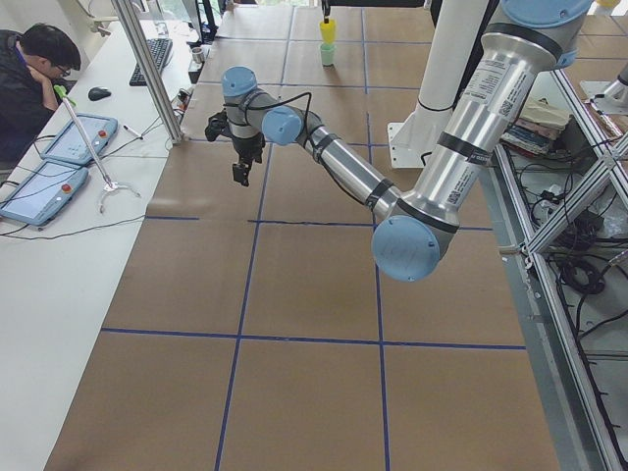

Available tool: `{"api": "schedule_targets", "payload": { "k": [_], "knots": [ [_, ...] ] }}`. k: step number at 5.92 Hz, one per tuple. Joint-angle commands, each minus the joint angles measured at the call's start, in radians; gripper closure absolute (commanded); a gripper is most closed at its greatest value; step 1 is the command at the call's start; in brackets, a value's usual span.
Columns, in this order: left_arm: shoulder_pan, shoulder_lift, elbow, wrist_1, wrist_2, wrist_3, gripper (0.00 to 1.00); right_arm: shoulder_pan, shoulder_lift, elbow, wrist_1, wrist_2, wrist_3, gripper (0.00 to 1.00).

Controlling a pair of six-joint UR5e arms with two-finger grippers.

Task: Transfer and stack yellow cup on green cup

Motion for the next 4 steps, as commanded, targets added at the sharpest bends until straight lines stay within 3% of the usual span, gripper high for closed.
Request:
{"api": "schedule_targets", "payload": {
  "k": [1,4],
  "knots": [
    [0.0,0.0,-0.002,0.0,0.001,0.0,0.0,-0.04,0.005,-0.028,0.001,-0.022,0.001,1.0],
    [0.0,0.0,-0.002,-0.002,0.001,0.0,0.0,-0.046,0.043,-0.038,0.001,-0.025,0.002,1.0]
  ]
}}
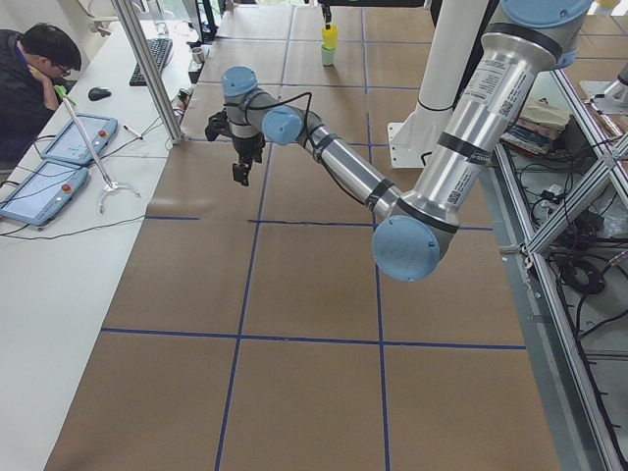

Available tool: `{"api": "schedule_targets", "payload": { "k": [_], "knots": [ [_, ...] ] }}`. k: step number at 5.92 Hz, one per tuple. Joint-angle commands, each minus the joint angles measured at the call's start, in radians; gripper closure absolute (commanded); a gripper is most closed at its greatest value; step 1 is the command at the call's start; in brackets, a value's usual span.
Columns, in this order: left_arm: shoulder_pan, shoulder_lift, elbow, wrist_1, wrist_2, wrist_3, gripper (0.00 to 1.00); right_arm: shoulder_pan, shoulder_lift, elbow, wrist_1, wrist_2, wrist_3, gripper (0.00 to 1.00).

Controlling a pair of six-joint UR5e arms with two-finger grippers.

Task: Transfer and stack yellow cup on green cup

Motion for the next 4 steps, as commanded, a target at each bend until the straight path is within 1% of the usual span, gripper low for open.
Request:
{"api": "schedule_targets", "payload": {
  "k": [1,2,3,4],
  "knots": [
    [0.0,0.0,0.0,0.0,0.0,0.0,0.0,-0.001,0.034,-0.025,-0.001,-0.001,0.001,1.0],
    [0.0,-0.002,0.0,0.0,0.0,0.0,0.0,-0.001,0.035,-0.025,-0.001,-0.002,0.0,0.96],
    [0.0,-0.002,0.0,0.0,0.0,0.0,0.0,-0.001,0.035,-0.033,-0.001,-0.007,-0.002,0.65],
    [0.0,-0.003,-0.002,0.0,0.0,0.0,0.0,-0.001,0.032,-0.03,0.001,-0.007,0.0,0.01]
  ]
}}
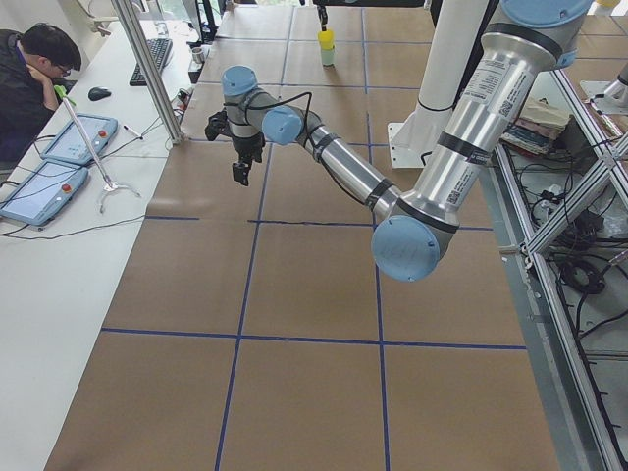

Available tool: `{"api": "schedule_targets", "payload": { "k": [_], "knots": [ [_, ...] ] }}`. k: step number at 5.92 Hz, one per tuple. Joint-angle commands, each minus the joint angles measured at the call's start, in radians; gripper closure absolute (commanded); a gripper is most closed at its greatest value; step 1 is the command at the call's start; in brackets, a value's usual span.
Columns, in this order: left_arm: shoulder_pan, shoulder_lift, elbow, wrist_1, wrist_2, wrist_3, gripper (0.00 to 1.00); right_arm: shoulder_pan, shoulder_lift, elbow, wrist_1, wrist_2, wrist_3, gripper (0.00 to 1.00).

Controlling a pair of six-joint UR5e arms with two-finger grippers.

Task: Transfer and stack yellow cup on green cup

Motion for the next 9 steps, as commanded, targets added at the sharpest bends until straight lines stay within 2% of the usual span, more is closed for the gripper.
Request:
{"api": "schedule_targets", "payload": {
  "k": [1,2,3,5,6,7,9],
  "knots": [
    [0.0,-0.001,-0.001,-0.002,0.0,0.0,0.0,0.002,-0.002,0.0,0.001,0.0,0.001,0.0],
    [-0.002,0.0,0.001,-0.002,0.0,0.009,0.0,0.006,-0.012,0.01,0.001,0.0,-0.001,0.0],
    [-0.012,0.002,0.013,0.003,0.005,0.099,0.0,0.087,-0.038,0.015,0.001,-0.003,-0.036,0.0],
    [-0.124,0.057,0.074,0.015,0.0,0.362,0.0,0.321,-0.15,0.015,-0.008,0.011,-0.21,0.0],
    [-0.209,0.085,0.109,0.084,0.002,0.547,0.0,0.368,-0.193,0.017,-0.008,0.005,-0.214,0.0],
    [-0.313,0.1,0.164,0.131,0.0,0.66,0.0,0.368,-0.201,0.015,-0.005,0.0,-0.21,0.0],
    [-0.412,0.283,0.165,0.114,-0.006,0.67,0.0,0.367,-0.198,0.011,-0.003,0.008,-0.196,0.0]
  ]
}}
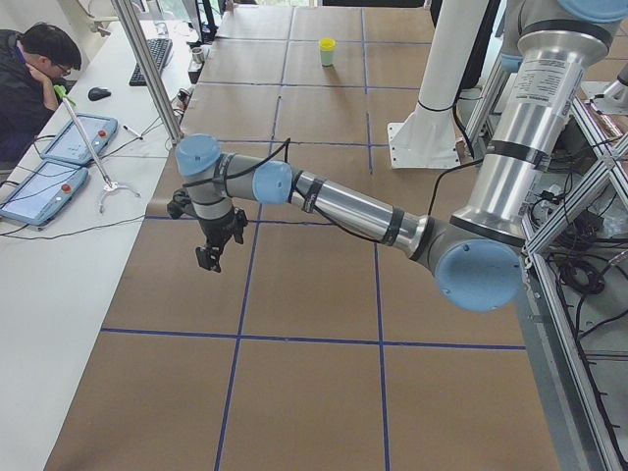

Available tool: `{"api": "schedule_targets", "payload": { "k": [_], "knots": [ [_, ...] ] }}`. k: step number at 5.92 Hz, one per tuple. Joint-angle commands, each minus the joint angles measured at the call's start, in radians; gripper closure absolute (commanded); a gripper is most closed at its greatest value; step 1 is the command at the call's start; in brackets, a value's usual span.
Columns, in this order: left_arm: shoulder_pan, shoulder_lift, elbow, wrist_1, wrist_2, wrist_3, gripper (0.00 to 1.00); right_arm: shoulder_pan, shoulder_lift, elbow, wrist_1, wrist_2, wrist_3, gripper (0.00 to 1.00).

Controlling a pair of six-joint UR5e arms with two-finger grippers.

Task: Transfer and stack yellow cup on green cup

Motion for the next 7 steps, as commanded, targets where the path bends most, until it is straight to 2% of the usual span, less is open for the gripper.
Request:
{"api": "schedule_targets", "payload": {
  "k": [1,2,3,4,7],
  "knots": [
    [-0.045,0.167,0.0,-0.004,-0.001,0.008,0.0,0.0,-0.001,0.0,0.003,0.008,0.004,0.0],
    [-0.047,0.186,0.004,-0.019,0.007,0.011,0.0,0.0,-0.001,0.0,0.003,0.008,0.004,0.0],
    [-0.047,0.256,-0.031,-0.063,0.002,0.014,0.0,0.0,-0.001,-0.001,0.004,0.006,0.004,0.0],
    [-0.045,0.289,-0.02,-0.104,-0.001,0.008,0.0,0.0,-0.001,-0.001,0.004,0.006,0.004,0.0],
    [-0.044,0.297,-0.034,-0.094,0.013,0.008,0.0,0.0,-0.002,-0.001,0.003,0.004,0.004,0.0]
  ]
}}
